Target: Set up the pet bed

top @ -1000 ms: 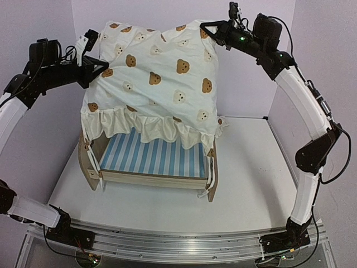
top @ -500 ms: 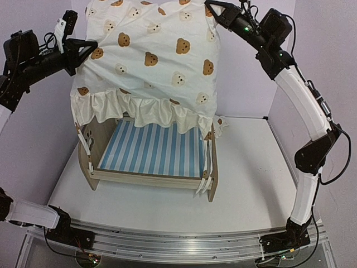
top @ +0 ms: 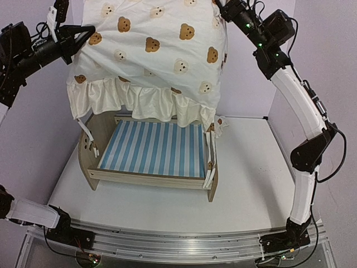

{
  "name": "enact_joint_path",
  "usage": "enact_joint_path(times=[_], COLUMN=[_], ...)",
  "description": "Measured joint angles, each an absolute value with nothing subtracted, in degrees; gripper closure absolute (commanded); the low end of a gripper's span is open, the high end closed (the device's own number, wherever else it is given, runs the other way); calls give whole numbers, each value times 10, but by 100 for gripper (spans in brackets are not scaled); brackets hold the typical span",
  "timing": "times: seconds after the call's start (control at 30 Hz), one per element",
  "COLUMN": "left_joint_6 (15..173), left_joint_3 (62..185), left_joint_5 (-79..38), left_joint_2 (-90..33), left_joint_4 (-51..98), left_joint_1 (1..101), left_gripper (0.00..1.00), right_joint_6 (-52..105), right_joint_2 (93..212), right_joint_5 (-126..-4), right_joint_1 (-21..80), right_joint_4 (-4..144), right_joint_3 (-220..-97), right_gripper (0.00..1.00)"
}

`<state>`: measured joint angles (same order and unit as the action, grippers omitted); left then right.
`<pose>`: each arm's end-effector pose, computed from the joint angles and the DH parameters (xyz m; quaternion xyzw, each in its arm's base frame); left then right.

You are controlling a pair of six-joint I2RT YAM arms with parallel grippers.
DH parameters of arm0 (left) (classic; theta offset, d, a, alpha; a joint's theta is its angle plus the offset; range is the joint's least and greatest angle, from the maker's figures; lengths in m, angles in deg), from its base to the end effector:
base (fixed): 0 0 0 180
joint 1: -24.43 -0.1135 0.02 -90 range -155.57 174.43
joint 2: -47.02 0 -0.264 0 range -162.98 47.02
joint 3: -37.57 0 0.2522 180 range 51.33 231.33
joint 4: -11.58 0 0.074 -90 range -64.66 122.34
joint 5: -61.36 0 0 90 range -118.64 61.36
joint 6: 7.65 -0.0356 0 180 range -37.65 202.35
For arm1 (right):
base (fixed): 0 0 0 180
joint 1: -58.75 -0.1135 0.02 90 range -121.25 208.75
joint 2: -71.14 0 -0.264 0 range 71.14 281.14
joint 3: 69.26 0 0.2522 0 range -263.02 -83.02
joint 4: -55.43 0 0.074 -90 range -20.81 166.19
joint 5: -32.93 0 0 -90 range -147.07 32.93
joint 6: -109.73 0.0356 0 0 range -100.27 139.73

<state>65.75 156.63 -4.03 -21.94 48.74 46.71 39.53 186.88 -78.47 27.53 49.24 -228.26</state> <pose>0.1708 -0.0860 0.5772 0.3598 0.5184 -0.1705 0.7568 0.3251 0.2122 0.6056 -0.2072 0.3215 0.4550 0.8042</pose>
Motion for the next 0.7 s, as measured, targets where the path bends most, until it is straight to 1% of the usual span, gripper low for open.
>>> enact_joint_path(times=[0.1,0.23,0.37,0.57,0.7], left_joint_6=[657,656,642,605,588], left_joint_3=[1566,1566,1566,1563,1551], left_joint_5=[-37,-34,-32,-31,-22], left_joint_2=[-221,-223,-227,-228,-227], left_joint_4=[487,483,469,424,386], left_joint_1=[467,467,467,467,467], left_gripper=[100,100,100,100,100], right_joint_6=[380,359,320,241,203], right_joint_2=[1877,1925,1952,1949,1917], right_joint_5=[-780,-765,-757,-768,-783], right_joint_1=[275,275,267,233,220], right_joint_4=[483,451,424,396,384], right_joint_3=[-2284,-2328,-2330,-2326,-2291], right_gripper=[100,100,100,100,100])
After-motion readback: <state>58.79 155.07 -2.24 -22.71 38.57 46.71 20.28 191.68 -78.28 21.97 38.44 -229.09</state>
